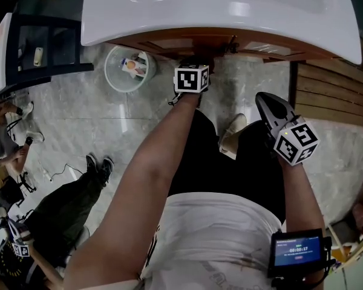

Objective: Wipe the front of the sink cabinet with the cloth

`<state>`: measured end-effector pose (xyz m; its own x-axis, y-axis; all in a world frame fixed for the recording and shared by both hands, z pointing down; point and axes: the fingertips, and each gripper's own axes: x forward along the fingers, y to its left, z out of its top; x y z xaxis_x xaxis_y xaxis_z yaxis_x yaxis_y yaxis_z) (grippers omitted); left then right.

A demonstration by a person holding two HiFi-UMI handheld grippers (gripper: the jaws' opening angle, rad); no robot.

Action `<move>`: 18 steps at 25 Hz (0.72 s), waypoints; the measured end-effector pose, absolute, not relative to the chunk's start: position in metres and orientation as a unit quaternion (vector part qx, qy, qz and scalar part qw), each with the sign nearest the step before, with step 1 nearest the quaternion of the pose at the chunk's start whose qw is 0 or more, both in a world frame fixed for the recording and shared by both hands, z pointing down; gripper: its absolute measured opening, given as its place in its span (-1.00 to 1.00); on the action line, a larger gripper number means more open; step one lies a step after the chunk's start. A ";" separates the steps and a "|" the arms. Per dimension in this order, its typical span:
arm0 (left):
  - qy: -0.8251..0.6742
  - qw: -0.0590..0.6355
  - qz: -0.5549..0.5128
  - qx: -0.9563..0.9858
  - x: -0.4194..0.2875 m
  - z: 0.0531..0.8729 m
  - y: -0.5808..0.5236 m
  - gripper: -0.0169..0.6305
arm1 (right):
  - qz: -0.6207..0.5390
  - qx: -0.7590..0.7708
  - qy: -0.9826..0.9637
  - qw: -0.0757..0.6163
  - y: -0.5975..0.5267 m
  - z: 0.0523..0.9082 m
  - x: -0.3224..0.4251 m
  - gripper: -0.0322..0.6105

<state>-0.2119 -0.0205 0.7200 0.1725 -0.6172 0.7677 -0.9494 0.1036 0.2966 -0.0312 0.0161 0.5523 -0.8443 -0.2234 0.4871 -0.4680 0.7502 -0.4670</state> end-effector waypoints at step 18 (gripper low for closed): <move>-0.688 0.425 0.302 0.505 -0.394 0.745 0.071 -0.62 | 0.280 0.176 -0.918 0.220 0.012 0.558 -0.055 -0.86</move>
<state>-0.3942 0.0709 0.7452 -0.1278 -0.4383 0.8897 -0.9517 0.3067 0.0144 -0.0549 0.0121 0.5578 -0.8413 -0.2007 0.5019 -0.4467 0.7810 -0.4364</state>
